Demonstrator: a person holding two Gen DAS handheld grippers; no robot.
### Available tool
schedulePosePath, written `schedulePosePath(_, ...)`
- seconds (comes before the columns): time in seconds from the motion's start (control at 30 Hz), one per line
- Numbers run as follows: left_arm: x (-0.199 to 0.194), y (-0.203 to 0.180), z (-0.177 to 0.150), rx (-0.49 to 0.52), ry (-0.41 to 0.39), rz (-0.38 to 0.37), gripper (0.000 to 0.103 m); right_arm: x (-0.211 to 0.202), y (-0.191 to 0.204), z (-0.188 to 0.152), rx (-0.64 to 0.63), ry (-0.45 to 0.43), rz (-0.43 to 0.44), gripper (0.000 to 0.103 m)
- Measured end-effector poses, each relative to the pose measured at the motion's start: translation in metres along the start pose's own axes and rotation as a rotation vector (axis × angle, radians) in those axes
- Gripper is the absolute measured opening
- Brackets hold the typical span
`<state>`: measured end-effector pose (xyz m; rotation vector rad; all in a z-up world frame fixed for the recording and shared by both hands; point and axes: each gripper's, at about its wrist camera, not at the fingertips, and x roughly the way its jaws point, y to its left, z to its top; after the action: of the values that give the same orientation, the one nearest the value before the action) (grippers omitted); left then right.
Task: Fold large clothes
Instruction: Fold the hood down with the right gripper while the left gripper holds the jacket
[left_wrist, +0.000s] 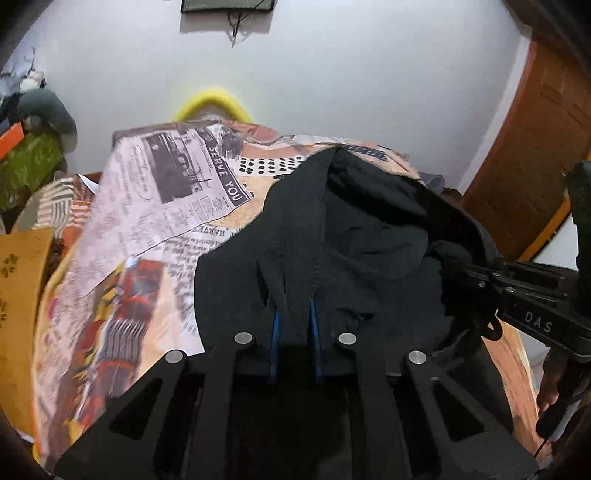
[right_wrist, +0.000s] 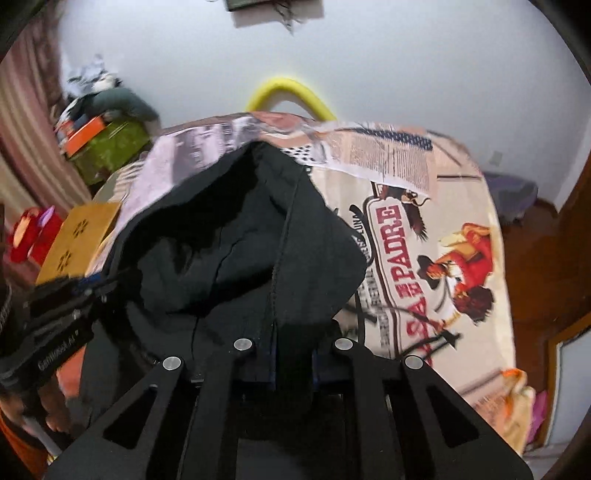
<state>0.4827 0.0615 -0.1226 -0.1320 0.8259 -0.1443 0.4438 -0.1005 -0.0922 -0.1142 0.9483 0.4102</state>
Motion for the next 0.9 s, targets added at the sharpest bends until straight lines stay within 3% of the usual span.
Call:
schedulePosePath(0.23,-0.078,-0.014,-0.056,0.028,0.002,-0.041,0.013,-0.067,0.019,-0.064,-0.017,-0.037,0.078,0.011)
schedulePosePath(0.37,-0.097,-0.018,-0.100,0.071,0.047,-0.056,0.013,-0.069,0.026,-0.107,-0.047,-0.034,0.060,0.011)
schedulePosePath(0.57,-0.098,-0.011,-0.169,0.098,0.196,-0.057,0.014,-0.068,0.035,-0.166,-0.083,0.023,0.028,0.019)
schedulePosePath(0.73,-0.113,0.008,-0.208,0.113,0.216,0.017,0.014,-0.090,0.037,-0.198,-0.159,0.049,0.038,0.020)
schedulePosePath(0.9,-0.143,0.027,-0.212,0.141,0.162,0.123,0.014,-0.122,0.035,-0.199,-0.218,-0.001,-0.005,0.020)
